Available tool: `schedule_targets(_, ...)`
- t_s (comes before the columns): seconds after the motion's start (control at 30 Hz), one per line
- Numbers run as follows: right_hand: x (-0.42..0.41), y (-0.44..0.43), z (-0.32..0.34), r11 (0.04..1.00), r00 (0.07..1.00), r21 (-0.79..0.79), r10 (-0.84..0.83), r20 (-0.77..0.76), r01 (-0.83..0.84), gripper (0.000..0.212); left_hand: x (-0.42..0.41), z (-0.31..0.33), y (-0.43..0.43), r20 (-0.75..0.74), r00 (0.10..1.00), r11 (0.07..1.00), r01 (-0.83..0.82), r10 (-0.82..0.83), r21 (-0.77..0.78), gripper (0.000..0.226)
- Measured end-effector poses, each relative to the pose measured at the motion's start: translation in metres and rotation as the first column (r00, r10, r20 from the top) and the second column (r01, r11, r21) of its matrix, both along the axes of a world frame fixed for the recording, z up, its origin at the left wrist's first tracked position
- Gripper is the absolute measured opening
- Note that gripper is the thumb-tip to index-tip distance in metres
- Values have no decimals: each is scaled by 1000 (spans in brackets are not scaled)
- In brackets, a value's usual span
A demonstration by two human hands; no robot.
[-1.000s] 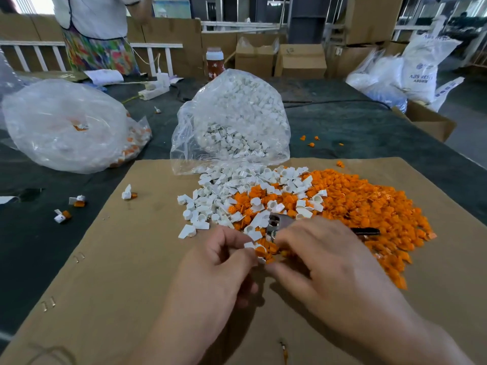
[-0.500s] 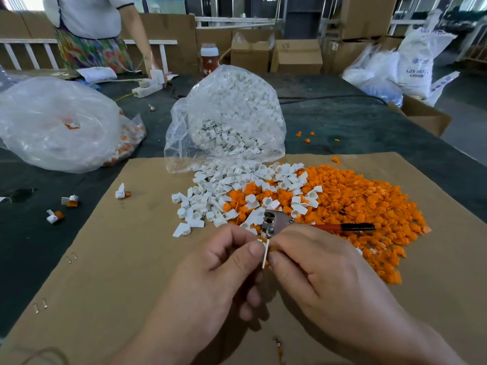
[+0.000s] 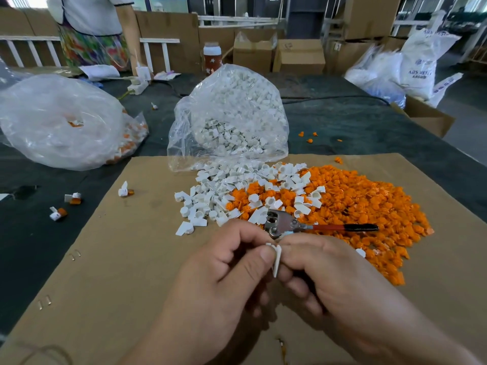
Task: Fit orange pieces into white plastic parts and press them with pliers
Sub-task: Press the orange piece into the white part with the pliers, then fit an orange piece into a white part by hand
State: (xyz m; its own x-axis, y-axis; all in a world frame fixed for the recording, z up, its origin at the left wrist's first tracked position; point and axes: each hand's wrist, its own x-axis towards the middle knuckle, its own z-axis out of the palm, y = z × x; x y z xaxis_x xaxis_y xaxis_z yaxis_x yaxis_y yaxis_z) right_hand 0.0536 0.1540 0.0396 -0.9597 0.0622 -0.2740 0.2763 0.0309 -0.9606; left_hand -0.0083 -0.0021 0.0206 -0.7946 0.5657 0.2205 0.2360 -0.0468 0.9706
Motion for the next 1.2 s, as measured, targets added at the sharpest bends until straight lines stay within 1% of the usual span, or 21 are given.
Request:
schedule_targets(0.07, 2, 1, 2, 983, 987, 186, 18, -159, 12, 30, -2, 3, 0, 95, 995, 1000, 21, -21, 4, 9)
schedule_targets(0.13, 5, 2, 1, 968, 964, 249, 43, -262, 25, 32, -3, 4, 0, 122, 992, 1000, 29, -29, -1, 10)
schedule_targets(0.2, 5, 3, 0, 966, 961, 257, 46, -274, 27, 34, -2, 5, 0, 166, 985, 999, 44, -44, 6, 13)
schedule_targets(0.23, 4, 3, -2, 952, 962, 305, 57, -267, 28, 37, -1, 7, 1, 201, 979, 999, 41, -41, 7, 15)
schedule_targets(0.3, 3, 3, -7, 839, 952, 539, 96, -290, 80, 48, -3, 10, 4, 342, 940, 998, -31, 11, 54, 16)
schedule_targets(0.33, 3, 4, -8, 756, 942, 644, 125, -312, 113, 53, -8, 10, 4, 447, 893, 989, -104, 46, 107, 16)
schedule_targets(0.4, 4, 5, -11, 642, 930, 752, 167, -326, 149, 59, -23, 11, -2, 639, 767, 930, -278, 64, 241, 14)
schedule_targets(0.5, 4, 3, -14, 542, 932, 826, 195, -305, 156, 51, -54, 10, -22, 802, 598, 740, -538, -2, 403, 13)
schedule_targets(0.6, 3, 1, -16, 483, 931, 860, 214, -296, 163, 29, -76, 5, -37, 877, 481, 555, -733, 14, 393, 11)
schedule_targets(0.67, 3, -1, -16, 443, 937, 887, 236, -258, 133, 19, -80, 2, -41, 894, 448, 481, -785, 7, 390, 11)
schedule_targets(0.73, 3, -3, -19, 391, 940, 914, 259, -221, 108, 25, -81, 0, -42, 901, 433, 435, -811, -1, 391, 24)
schedule_targets(0.77, 2, -3, -21, 361, 940, 926, 268, -213, 107, 29, -81, 0, -41, 902, 431, 439, -813, 14, 381, 30)
schedule_targets(0.83, 0, -5, -26, 283, 932, 950, 291, -216, 132, 38, -80, 0, -38, 883, 445, 541, -784, 146, 305, 36)
schedule_targets(0.87, -2, -6, -29, 241, 926, 959, 305, -221, 150, 41, -78, 0, -34, 826, 480, 629, -749, 296, 210, 34)
schedule_targets(0.9, -3, -8, -31, 200, 922, 966, 315, -224, 166, 44, -76, -2, -31, 677, 547, 708, -704, 492, 55, 33)
schedule_targets(0.93, -5, -9, -32, 168, 922, 970, 318, -220, 174, 46, -72, -5, -28, 398, 640, 735, -660, 657, -153, 33)
schedule_targets(0.97, -6, -10, -33, 147, 926, 974, 314, -210, 171, 47, -68, -10, -25, 41, 729, 692, -629, 683, -353, 37)
schedule_targets(1.0, -7, -11, -34, 140, 929, 976, 310, -201, 164, 45, -64, -16, -24, -267, 779, 614, -616, 567, -493, 42)
schedule_targets(1.03, -7, -10, -35, 142, 931, 977, 306, -198, 161, 42, -60, -21, -22, -459, 788, 545, -615, 409, -570, 44)
schedule_targets(1.1, -8, -10, -34, 144, 934, 976, 299, -197, 160, 31, -55, -24, -19, -600, 774, 465, -615, 202, -637, 39)
schedule_targets(1.2, -8, -10, -34, 154, 940, 976, 281, -193, 155, 26, -50, -22, -18, -620, 774, 508, -589, 131, -628, 22)
